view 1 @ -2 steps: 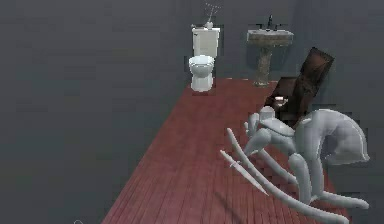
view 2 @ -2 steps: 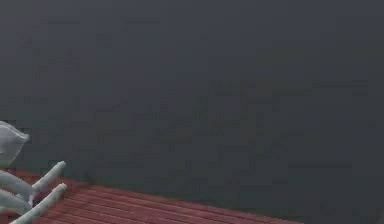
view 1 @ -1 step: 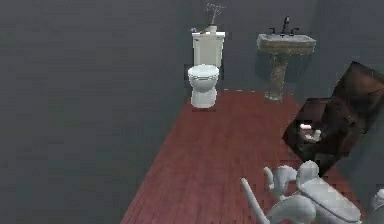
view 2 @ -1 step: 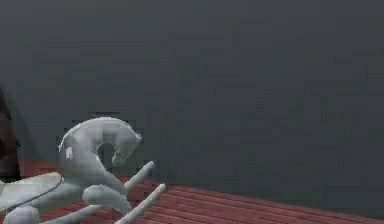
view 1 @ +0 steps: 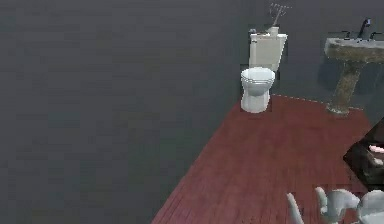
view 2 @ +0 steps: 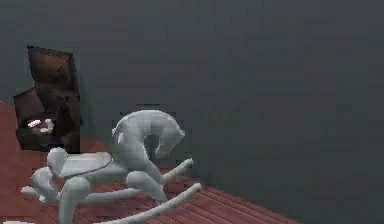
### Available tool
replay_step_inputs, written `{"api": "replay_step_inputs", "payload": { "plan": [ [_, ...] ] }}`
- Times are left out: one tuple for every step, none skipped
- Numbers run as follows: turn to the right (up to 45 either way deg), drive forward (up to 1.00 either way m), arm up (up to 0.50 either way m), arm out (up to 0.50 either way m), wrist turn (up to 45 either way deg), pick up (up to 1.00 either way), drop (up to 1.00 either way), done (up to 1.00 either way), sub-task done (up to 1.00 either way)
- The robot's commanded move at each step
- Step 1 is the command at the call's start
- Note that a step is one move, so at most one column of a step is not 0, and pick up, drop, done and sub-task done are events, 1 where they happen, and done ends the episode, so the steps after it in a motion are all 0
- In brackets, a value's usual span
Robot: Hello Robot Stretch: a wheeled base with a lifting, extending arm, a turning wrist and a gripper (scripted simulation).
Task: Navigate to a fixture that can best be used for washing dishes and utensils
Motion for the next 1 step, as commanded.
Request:
{"api": "replay_step_inputs", "payload": {
  "plan": [
    [0.0,0.7,0.0,0.0,0.0,0.0,0.0,0.0,0.0]
  ]
}}
